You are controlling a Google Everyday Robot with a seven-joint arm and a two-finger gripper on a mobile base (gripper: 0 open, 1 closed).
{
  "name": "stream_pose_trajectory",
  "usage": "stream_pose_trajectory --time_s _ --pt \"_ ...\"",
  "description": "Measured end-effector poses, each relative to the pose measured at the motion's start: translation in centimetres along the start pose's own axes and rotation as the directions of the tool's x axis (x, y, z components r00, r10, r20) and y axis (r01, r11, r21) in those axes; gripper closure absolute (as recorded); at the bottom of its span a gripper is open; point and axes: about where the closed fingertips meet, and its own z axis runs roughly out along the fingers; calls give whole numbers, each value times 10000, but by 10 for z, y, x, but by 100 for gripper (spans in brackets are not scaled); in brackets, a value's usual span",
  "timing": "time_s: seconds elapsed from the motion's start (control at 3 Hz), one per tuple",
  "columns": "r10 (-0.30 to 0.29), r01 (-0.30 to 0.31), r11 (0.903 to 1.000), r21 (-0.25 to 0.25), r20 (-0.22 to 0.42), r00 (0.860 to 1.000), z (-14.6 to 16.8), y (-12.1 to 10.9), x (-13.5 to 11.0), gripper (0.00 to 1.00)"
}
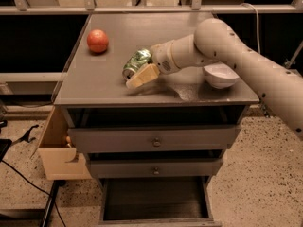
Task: Pick green can from bottom drawer and place on counter
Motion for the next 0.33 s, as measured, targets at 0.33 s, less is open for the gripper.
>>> stream_pose_trajectory --time_s 0.33 --pt "0 0 10000 0 0 10000 0 0 0 0"
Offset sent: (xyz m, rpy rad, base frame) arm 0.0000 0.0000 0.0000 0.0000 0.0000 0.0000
